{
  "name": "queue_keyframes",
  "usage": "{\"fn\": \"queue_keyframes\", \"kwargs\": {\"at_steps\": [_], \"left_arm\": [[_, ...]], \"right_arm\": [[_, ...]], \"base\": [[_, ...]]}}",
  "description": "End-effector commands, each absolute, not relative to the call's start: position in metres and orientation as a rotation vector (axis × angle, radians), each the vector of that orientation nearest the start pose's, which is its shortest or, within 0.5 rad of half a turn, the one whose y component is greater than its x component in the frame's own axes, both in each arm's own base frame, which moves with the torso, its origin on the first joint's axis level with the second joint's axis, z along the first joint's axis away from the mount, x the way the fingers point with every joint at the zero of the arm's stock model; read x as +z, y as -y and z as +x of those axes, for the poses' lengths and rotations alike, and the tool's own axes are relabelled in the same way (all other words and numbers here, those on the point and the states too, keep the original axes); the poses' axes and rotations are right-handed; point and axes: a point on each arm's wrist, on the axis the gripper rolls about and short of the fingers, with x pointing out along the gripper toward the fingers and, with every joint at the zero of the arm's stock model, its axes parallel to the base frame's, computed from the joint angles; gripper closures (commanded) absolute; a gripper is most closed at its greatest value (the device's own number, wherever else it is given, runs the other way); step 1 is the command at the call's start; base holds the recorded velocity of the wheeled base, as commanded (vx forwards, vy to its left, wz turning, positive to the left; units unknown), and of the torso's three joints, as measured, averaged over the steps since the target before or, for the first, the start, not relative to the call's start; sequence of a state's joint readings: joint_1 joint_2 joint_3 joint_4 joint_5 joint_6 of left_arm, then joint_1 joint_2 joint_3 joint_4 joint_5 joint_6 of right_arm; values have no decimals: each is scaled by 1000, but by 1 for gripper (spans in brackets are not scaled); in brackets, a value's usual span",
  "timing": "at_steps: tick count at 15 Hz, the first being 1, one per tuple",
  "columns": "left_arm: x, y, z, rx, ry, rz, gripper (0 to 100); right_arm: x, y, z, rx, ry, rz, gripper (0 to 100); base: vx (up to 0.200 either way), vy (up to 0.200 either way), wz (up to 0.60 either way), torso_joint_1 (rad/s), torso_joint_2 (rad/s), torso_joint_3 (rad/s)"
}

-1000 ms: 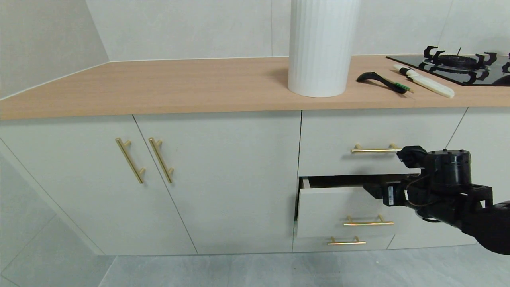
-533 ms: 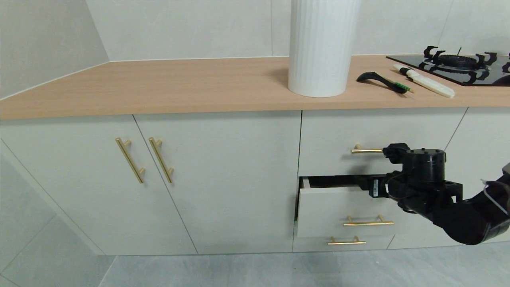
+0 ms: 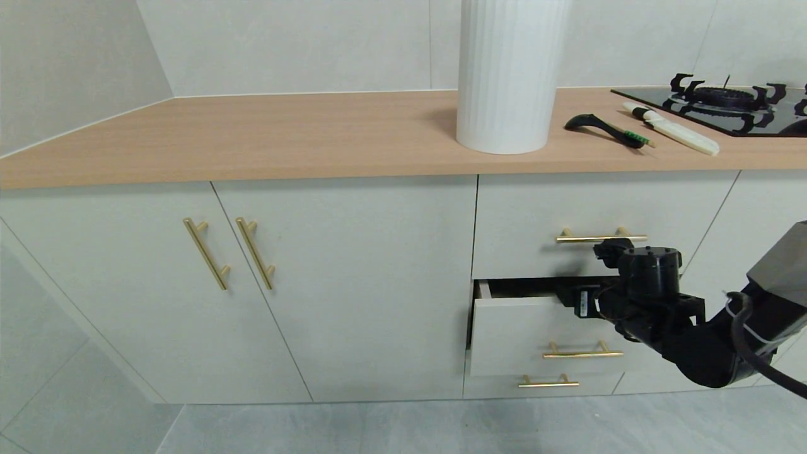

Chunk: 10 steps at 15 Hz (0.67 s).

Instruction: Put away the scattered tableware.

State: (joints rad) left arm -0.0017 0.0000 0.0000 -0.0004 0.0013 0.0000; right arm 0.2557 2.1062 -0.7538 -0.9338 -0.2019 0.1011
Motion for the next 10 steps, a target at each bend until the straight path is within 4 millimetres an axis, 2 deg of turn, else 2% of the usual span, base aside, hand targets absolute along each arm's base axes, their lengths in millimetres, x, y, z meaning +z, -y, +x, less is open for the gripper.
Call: {"fn": "queue_keyframes", "kwargs": {"at_steps": [1,7,10], "left_arm": [[76,0,-23,0,0,0,0],[75,0,-23,0,0,0,0],[75,0,-23,0,0,0,0]], "right_arm": [[58,-85,346,30,-443,-1,0],[76,-83,330,36,-502,-14,0],[88,-82,315,46,-574,-31,0]], "base": [[0,0,0,0,0,0],[0,0,0,0,0,0],[0,0,0,0,0,0]]}}
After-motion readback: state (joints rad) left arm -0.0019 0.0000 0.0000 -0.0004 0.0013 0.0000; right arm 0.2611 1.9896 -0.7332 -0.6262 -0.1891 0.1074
